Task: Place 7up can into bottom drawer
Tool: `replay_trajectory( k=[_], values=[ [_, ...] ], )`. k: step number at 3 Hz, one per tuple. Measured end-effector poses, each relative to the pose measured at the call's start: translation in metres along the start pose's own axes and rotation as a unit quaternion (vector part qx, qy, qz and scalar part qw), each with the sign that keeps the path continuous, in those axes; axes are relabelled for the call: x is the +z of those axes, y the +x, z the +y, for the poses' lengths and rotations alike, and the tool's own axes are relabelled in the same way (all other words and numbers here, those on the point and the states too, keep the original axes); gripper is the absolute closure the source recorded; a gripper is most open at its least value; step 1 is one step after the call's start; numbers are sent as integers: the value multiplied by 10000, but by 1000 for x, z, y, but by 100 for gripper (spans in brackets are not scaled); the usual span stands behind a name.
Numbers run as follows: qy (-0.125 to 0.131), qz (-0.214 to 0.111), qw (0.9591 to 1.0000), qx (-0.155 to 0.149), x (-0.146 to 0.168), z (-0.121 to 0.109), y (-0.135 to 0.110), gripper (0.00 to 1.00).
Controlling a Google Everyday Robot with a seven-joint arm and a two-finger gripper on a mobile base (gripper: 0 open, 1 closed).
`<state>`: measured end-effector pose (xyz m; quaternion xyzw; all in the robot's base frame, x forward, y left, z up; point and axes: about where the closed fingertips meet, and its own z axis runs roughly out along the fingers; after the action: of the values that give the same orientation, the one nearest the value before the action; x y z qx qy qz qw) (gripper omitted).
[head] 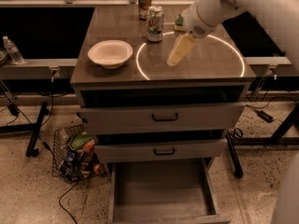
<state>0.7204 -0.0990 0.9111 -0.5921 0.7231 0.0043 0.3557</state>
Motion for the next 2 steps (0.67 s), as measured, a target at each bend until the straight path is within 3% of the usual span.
replay_trajectory(
  k=[1, 2],
  values=[
    [0, 0, 10000, 0, 0, 0, 0, 0],
    [359, -439, 9981, 226, 12, -34, -3, 0]
  ],
)
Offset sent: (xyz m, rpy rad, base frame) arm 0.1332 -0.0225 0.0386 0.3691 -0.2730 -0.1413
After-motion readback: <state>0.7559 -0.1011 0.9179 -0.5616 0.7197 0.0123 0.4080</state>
